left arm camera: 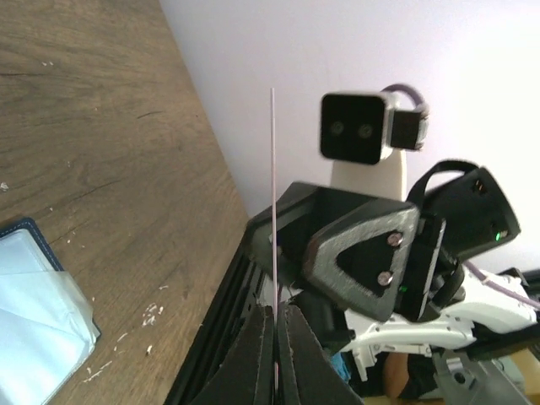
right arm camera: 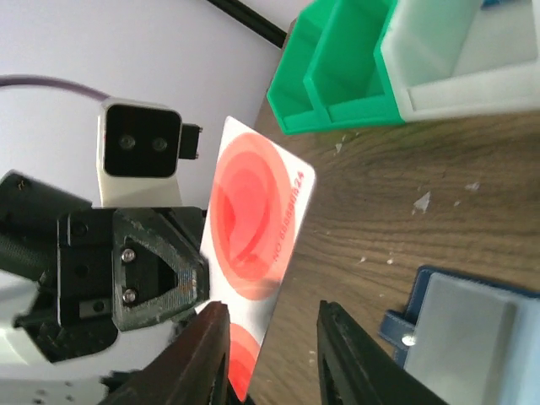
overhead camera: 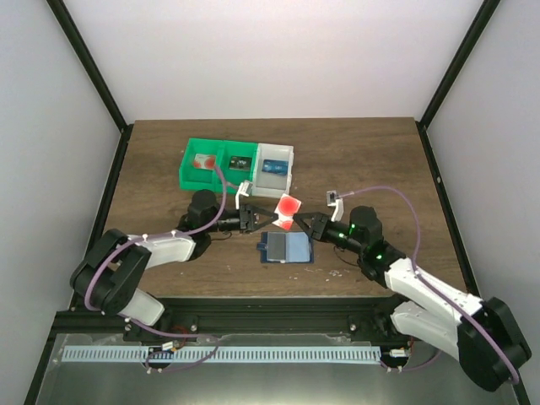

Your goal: Take the credit cards out of the card holder

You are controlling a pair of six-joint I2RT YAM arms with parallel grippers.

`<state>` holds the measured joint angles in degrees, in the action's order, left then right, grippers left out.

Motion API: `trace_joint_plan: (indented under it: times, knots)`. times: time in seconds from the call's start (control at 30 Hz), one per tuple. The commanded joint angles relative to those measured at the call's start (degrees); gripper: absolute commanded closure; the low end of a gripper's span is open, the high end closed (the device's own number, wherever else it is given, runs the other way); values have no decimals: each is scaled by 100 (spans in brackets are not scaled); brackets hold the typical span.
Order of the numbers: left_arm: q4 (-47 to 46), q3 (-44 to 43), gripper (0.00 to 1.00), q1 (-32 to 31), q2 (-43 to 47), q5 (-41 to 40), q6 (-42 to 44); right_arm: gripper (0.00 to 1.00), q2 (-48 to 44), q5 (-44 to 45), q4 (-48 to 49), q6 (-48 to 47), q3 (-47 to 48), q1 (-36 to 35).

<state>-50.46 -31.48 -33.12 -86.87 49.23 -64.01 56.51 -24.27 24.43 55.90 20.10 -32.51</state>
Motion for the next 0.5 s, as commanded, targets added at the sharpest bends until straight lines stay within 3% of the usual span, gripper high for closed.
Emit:
trace_joint_plan:
  times: [0.0, 0.13, 0.3, 0.47]
  knots:
    - [233, 126, 100, 188, 377, 788, 543, 67, -628, 85, -2061, -1741, 722, 34]
    - [1678, 17, 100, 192, 715, 1077, 1520, 63, -946, 125, -3028, -2507, 1231, 43]
    - [3551, -405, 100, 192, 1122, 1118, 2702, 62, -572, 160, -4175, -3273, 2211, 52]
    - [4377, -658, 100, 192, 1309, 1386, 3301, 59, -140, -405, -4742, -3850, 2920, 52]
